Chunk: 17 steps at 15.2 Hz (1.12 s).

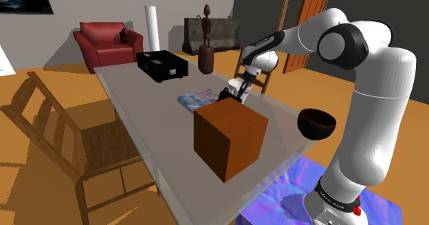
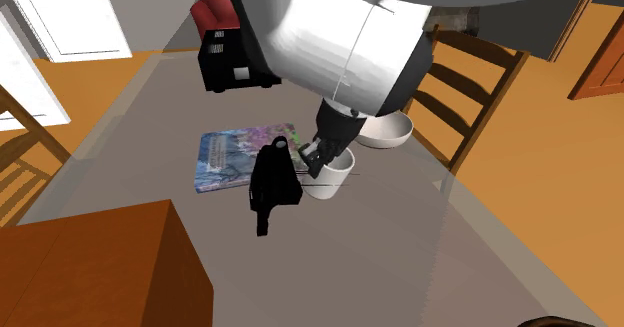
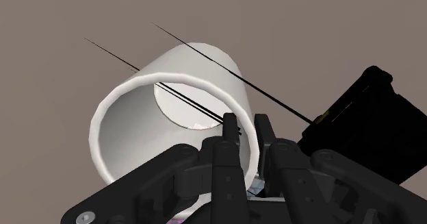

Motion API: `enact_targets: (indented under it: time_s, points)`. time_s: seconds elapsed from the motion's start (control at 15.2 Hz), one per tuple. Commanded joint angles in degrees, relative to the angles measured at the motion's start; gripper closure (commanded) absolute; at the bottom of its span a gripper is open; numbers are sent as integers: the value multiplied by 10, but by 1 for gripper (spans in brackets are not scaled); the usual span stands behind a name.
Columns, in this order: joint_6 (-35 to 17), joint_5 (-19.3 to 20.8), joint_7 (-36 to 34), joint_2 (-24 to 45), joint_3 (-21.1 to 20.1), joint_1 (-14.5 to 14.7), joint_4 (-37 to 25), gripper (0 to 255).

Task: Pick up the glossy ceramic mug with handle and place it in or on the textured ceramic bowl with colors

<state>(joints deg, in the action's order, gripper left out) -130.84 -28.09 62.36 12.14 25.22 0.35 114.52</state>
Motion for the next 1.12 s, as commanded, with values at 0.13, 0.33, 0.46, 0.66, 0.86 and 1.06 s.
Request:
enact_targets:
  time_s: [0.13,0.33,0.46,0.66,0.86,1.06]
  points:
    - [22,17,-17,-17,4,3,-10,255]
    - [39,29,-29,-27,7,4,-20,255]
    - [52,36,-36,-34,8,5,-28,255]
    - [70,46,-47,-43,10,6,-40,255]
    - [89,55,-57,-51,12,7,-54,255]
    - [108,63,-66,-58,13,7,-69,255]
